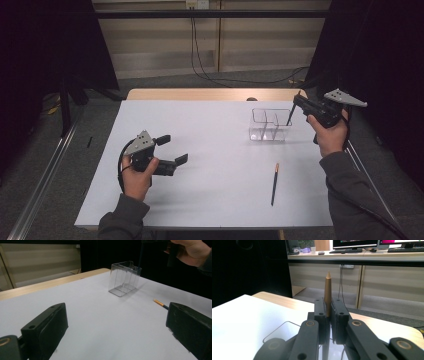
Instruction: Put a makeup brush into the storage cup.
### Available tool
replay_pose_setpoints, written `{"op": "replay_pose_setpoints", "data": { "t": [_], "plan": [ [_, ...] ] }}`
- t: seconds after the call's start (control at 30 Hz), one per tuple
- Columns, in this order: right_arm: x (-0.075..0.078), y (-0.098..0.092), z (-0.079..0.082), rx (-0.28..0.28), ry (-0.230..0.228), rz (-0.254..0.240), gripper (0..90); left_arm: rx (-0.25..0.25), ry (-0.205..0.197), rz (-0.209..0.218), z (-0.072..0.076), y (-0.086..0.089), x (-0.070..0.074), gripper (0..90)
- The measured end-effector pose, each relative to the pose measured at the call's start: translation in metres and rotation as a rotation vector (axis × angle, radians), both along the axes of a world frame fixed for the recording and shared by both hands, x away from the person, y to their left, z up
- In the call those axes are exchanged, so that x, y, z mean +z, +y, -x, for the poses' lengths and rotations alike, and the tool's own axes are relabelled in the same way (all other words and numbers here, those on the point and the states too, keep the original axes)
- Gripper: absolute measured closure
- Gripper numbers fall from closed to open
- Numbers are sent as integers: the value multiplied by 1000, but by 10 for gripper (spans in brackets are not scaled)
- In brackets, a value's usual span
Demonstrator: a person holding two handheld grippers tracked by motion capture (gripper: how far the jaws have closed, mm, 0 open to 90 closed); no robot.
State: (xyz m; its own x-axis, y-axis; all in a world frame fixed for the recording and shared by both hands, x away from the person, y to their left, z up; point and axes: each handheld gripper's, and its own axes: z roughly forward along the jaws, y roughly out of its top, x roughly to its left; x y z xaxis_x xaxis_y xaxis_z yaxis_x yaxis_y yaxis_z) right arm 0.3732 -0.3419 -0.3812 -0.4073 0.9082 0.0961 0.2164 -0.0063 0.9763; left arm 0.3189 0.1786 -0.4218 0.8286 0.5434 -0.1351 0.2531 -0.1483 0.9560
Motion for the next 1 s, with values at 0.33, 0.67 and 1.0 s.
{"op": "replay_pose_setpoints", "data": {
  "t": [0.33, 0.67, 1.0],
  "plan": [
    [-6, 3, 0, 2, 12, 9, 849, 1, -8, -5, 0, -1, 0, 35],
    [-13, 1, 1, -1, 26, 16, 849, 17, -9, -15, 1, 0, 1, 35],
    [-21, 0, 2, -11, 40, 5, 848, -2, -9, -10, 0, -1, 0, 35]
  ]
}}
